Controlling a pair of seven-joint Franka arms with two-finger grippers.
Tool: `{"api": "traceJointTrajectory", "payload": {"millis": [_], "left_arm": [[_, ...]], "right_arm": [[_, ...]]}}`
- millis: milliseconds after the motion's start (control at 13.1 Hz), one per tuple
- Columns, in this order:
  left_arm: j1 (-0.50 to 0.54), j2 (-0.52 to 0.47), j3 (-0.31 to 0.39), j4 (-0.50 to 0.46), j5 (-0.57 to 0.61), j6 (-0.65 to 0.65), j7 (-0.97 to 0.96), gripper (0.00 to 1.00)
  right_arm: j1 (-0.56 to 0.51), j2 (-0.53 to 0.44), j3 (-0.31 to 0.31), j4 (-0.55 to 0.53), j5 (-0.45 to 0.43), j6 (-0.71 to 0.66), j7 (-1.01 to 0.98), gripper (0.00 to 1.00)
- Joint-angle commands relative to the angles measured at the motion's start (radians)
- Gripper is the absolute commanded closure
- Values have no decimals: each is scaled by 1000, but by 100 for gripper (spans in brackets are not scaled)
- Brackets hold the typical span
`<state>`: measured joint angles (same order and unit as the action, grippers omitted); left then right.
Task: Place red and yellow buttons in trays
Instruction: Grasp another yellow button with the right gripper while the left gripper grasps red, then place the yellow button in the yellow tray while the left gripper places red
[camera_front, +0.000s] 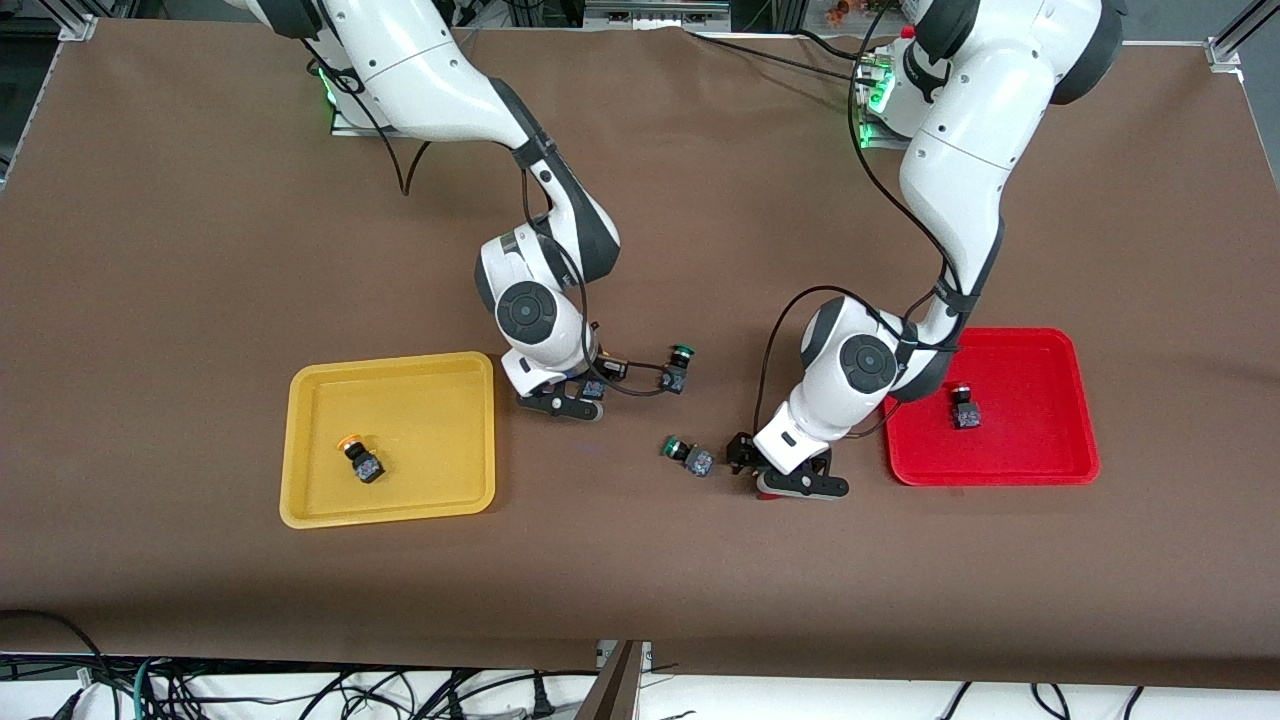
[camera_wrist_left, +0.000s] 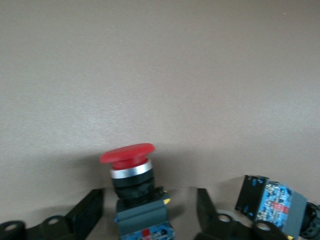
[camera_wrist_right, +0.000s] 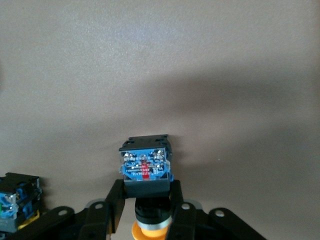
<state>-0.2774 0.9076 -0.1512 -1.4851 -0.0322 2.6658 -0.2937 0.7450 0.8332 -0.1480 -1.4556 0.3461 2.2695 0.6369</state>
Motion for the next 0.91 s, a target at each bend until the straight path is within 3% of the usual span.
{"api": "traceJointTrajectory", "payload": {"millis": [0, 152, 305, 533, 762, 838], "left_arm": [[7, -32, 1, -52, -5, 3, -19, 75], [9, -52, 4, -60, -2, -10, -7, 100], [21, -108, 7, -46, -2, -129, 2, 100], [61, -264, 67, 0, 0, -502, 49, 100], [153, -329, 110, 13, 2, -766, 279, 100], [185, -328, 137, 6, 36, -803, 297, 100]], "right_arm": [[-18, -32, -37, 9, -19, -89, -101, 93], [-27, -42, -102, 72, -65, -238, -202, 93], [-48, -42, -175, 165, -71, -375, -374, 93], [-126, -34, -200, 155, -88, -369, -609, 88], [-171, -31, -197, 103, -82, -308, -648, 73], [-171, -31, -196, 80, -79, -277, -645, 51]]}}
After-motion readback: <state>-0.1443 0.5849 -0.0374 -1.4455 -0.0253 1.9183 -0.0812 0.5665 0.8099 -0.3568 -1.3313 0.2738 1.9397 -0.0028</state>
